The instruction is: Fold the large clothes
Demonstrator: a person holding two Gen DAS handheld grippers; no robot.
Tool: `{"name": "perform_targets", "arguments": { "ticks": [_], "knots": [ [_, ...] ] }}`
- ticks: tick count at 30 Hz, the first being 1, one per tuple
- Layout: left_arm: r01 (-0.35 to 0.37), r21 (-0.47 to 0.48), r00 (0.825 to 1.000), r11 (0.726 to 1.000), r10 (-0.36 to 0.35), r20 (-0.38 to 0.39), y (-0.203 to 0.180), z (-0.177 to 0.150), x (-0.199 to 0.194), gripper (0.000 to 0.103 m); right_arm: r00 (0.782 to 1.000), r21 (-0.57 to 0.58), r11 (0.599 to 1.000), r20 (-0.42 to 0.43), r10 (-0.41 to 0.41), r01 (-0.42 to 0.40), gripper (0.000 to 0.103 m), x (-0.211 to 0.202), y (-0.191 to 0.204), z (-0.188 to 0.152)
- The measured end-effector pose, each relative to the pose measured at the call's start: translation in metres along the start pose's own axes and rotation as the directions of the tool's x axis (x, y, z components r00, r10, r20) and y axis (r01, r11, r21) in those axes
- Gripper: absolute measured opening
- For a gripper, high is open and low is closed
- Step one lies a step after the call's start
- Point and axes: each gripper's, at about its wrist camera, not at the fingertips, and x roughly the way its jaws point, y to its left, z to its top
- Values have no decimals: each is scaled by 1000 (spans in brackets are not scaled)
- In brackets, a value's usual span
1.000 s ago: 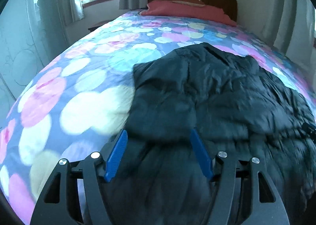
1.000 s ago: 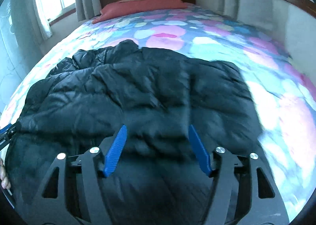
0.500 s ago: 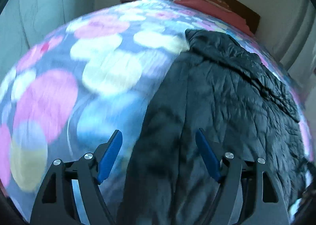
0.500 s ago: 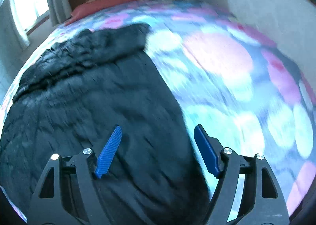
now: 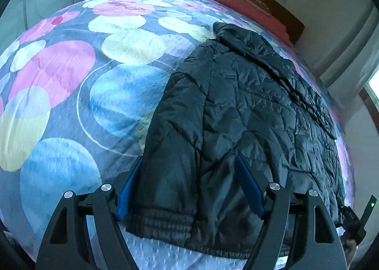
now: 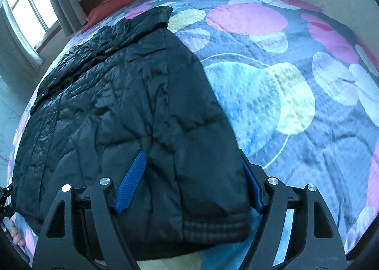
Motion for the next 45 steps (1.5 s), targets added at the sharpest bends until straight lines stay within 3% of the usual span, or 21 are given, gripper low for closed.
{"name": "perform_targets", "arguments": {
  "ticks": [5,8,13,16,25,30,34,37,42,45],
  "knots": [
    [21,-42,1000,999,-21,-13,9,-8,-2,74,999,-4,999,-10,34,-34,53,-5,4,-5],
    [8,-29,1000,1000,-8,-3,7,-12,-5,63,999,-12,999,-7,44,-44,41,-8,7,-8],
    [51,-59,998,997,-50,22,11,-12,-10,23,998,-18,998,3,65,-64,23,-12,14,-9],
    [72,-64,997,995,-70,34,12,-11,-14,16,997,-18,997,10,81,-81,19,-18,14,-10],
    [155,-94,987,983,-149,61,21,-11,-52,13,989,10,989,10,149,-149,15,-48,2,-17],
    [239,-102,968,966,-228,102,22,3,-81,13,969,76,966,26,247,-248,14,-67,-5,-12],
    [318,-111,941,942,-299,159,13,39,-92,12,935,96,931,73,347,-353,13,-82,1,15],
    [324,-74,934,943,-306,184,-3,66,-88,12,907,93,904,104,409,-418,13,-87,9,43],
    [327,-10,922,945,-317,222,-35,114,-71,12,890,81,893,163,426,-443,12,-81,27,98],
    [295,15,927,955,-291,237,-52,144,-53,12,879,115,880,191,436,-461,12,-63,32,133]
  ]
}}
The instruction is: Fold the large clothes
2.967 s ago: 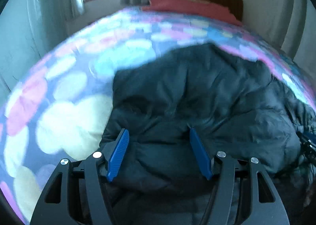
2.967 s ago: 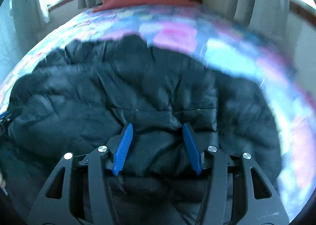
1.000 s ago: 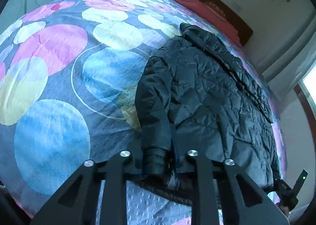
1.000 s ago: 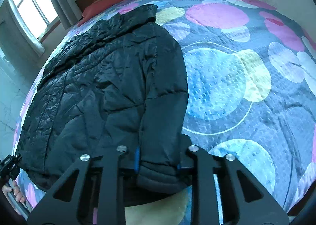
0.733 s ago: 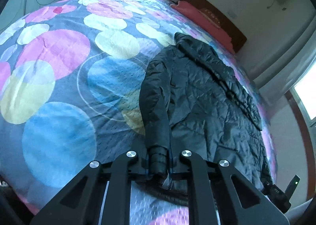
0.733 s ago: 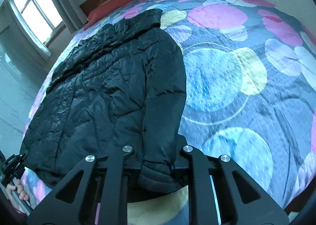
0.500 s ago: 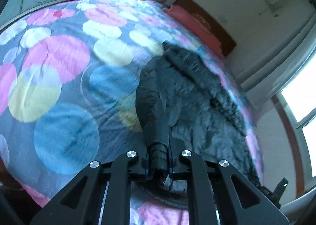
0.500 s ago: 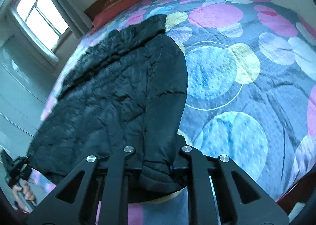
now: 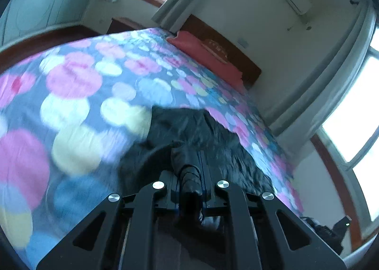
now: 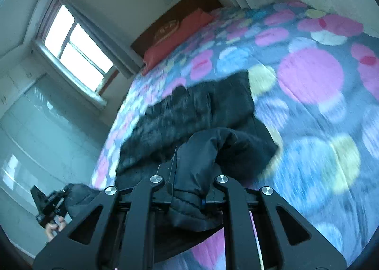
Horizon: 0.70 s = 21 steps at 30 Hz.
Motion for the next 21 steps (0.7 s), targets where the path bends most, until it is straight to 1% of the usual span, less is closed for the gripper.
{"name": "perform_targets", "arguments": {
  "ticks": [1,5,7,9,10,13,16,18,21],
  "knots": [
    [-16,8,1000,1000,16,-2,-3,11,16,12,1000,18,1000,7,2,-2,12,11,-2,11],
    [-69,14,997,998,69,-23,-5,40,67,12,1000,86,996,1,3,-3,12,54,-11,48],
    [-101,25,994,995,101,-32,-4,55,96,12,1000,97,995,-9,-19,20,13,78,-17,63],
    [-128,51,991,990,130,-37,-5,61,117,12,998,116,992,-30,-47,51,13,107,-24,76],
    [-150,69,987,986,153,-42,-6,65,134,12,998,122,991,-40,-56,61,13,118,-28,80],
    [-187,83,979,979,193,-62,-3,70,169,12,992,132,985,-74,-103,112,13,156,-41,89],
    [-237,107,965,966,247,-89,4,72,209,12,981,126,978,-113,-155,169,13,194,-55,92],
    [-261,118,955,958,274,-111,11,72,231,12,977,114,976,-123,-172,186,13,209,-61,92],
    [-279,131,945,951,296,-136,21,68,252,12,976,107,976,-134,-174,189,14,223,-66,92]
  ]
}}
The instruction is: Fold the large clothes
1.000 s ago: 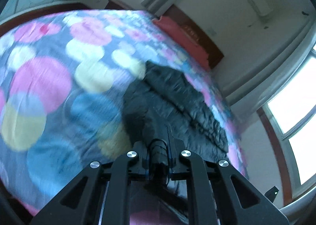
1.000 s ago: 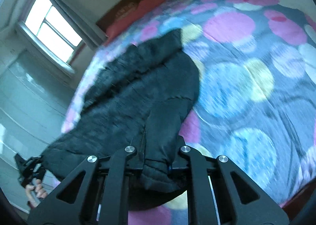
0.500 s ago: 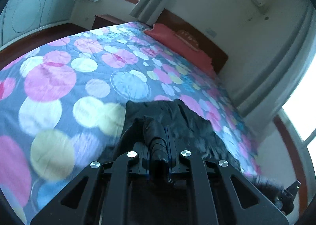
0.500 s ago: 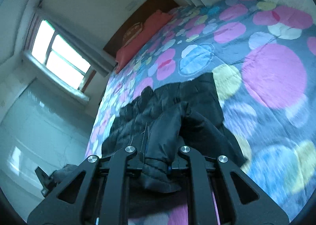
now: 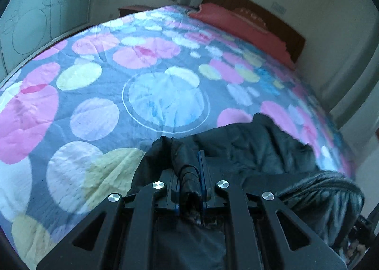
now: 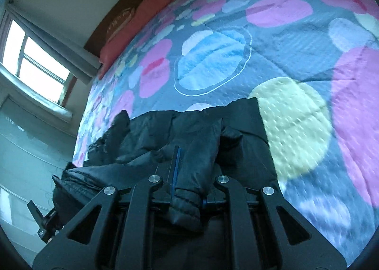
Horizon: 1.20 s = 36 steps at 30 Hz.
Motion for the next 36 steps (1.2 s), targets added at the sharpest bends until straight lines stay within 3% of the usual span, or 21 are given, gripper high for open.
{"name": "perform_targets", "arguments": {
  "ticks": [4,8,10,13,16,23,27,32,36],
  "knots": [
    [14,30,1000,999,-14,1,1,-4,6,14,1000,-15,1000,-3,23,-23,21,-3,3,0],
    [106,5,994,994,-106,-3,8,2,-11,24,998,-15,998,7,69,-68,34,-23,6,4],
    [153,-9,988,988,-152,6,10,6,-25,43,994,-21,995,30,100,-100,50,-40,7,3],
    [209,-28,977,978,-207,53,14,10,-50,58,990,-57,993,88,112,-108,66,-67,11,3],
    [248,-20,966,969,-245,83,22,11,-70,64,990,-92,991,99,104,-95,67,-82,12,0],
    [187,42,982,981,-188,13,42,-3,-61,64,997,-221,975,70,-21,36,67,-77,18,-9],
    [177,83,984,981,-176,-19,41,1,-45,64,991,-361,923,65,-119,135,67,-52,33,-4],
    [147,232,988,962,-134,-70,18,13,-16,64,988,-476,867,27,-153,147,67,-22,52,11],
    [143,285,987,948,-117,-106,10,22,5,64,984,-534,831,8,-178,154,67,-2,59,18]
  ]
}}
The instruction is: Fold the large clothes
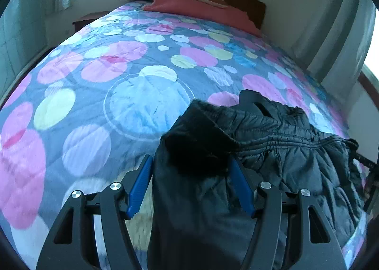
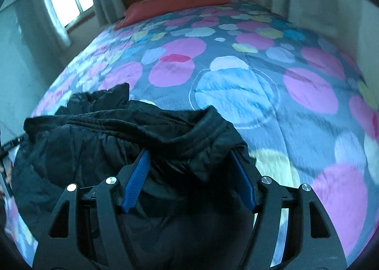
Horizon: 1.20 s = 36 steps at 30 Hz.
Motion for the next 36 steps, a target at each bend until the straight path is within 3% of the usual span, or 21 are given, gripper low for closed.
{"name": "perform_targets", "arguments": {
  "ticks": [2,3,5,7,9,13,18,26,32,36],
  "knots": [
    [1,25,1000,1000,-1,-22,-1,6,10,64,1000,-18,1000,-15,-14,14,52,8,1,2],
    [-6,38,1000,999,7,-29,-2,9,14,64,999,-23,999,-26,-23,23,38,12,1,3],
    [-24,68,999,997,27,-39,-3,13,21,62,999,-24,1000,-30,-20,19,28,17,1,3],
    [-39,93,998,995,44,-50,-7,15,27,45,1000,-34,999,-18,-24,23,17,18,3,4],
    [-55,123,997,991,62,-55,-13,17,30,33,1000,-35,999,11,-25,26,15,14,6,9],
    [-121,199,992,973,123,2,-31,28,24,19,995,-20,1000,95,-23,25,13,2,10,25],
    [-155,150,986,976,143,90,-35,53,19,18,993,17,999,109,-50,49,13,19,10,45],
    [-288,192,957,938,289,24,-39,41,82,19,995,44,994,-19,-96,97,18,87,-4,33],
    [-285,164,958,944,288,8,-29,32,105,21,997,86,993,-10,-75,75,24,101,-12,27],
    [-276,154,960,949,281,-7,-29,36,105,25,993,62,992,-21,-113,114,28,98,-5,31]
  ]
}}
